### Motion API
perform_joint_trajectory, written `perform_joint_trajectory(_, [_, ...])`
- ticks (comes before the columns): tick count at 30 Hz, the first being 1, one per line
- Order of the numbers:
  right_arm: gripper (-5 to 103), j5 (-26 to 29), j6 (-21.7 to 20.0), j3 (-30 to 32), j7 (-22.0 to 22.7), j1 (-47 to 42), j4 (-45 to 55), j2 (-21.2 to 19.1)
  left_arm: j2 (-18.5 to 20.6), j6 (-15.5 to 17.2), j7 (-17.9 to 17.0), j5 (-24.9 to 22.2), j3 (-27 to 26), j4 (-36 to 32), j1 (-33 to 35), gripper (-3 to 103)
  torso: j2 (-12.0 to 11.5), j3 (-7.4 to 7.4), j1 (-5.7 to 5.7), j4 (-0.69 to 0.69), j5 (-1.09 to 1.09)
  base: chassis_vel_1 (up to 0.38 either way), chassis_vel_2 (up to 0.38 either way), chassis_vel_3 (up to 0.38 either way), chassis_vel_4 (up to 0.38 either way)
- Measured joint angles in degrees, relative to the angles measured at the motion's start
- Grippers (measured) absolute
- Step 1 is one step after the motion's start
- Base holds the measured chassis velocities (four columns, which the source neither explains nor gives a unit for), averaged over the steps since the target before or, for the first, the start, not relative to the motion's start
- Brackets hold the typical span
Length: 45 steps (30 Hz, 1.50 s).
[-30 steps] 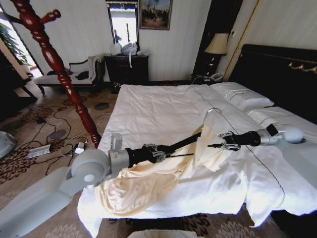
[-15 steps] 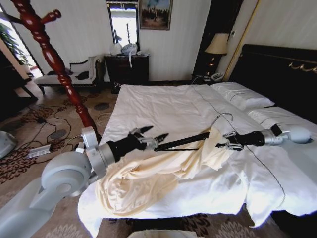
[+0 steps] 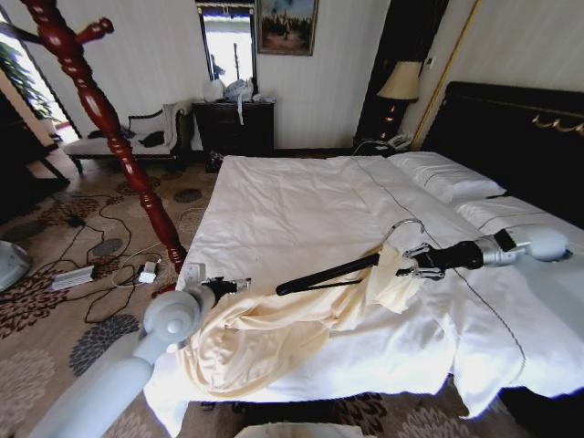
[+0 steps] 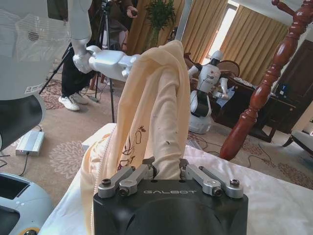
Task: Pick up the clothes from the bed and hang them on the clothes hanger.
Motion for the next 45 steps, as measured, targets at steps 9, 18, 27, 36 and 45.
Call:
perform_joint_trajectory(9, [18,-0.4,0.0,-0.3,0.0,-0.2,-0.3,1.3,-6.4,0.0,-2.4,-5.9,1.9,9.3,-4.3,100,0.0,0.0,0.0,0.0,0.0,0.0,0.0,0.0,0.0])
perform_joint_trajectory(18, [18,-0.5,0.4,-0.4,0.1,0.0,-0.8,1.8,-8.6,0.0,0.0,-4.1,7.7,13.8,-6.8,100,0.0,0.01,0.0,0.0,0.01,0.0,0.0,0.0,0.0])
perform_joint_trajectory(27, [18,-0.5,0.5,-0.1,0.1,-0.1,-0.7,1.7,-7.9,0.3,1.9,-0.2,10.8,12.9,-4.5,84,0.0,0.0,0.0,0.02,0.0,0.0,0.0,0.0,0.0])
perform_joint_trajectory(36, [18,-0.6,0.7,-0.1,0.1,-0.1,-1.2,1.9,-7.3,0.2,0.9,-5.9,8.4,10.3,-1.9,46,0.0,0.0,-0.01,0.01,0.0,0.0,0.0,0.0,0.0])
perform_joint_trajectory(45, [18,-0.7,0.7,-0.1,0.1,-0.1,-2.1,1.9,-8.0,0.1,1.0,-7.1,5.2,9.8,-2.1,19,0.0,0.0,-0.01,0.0,0.0,0.0,0.0,0.0,0.0])
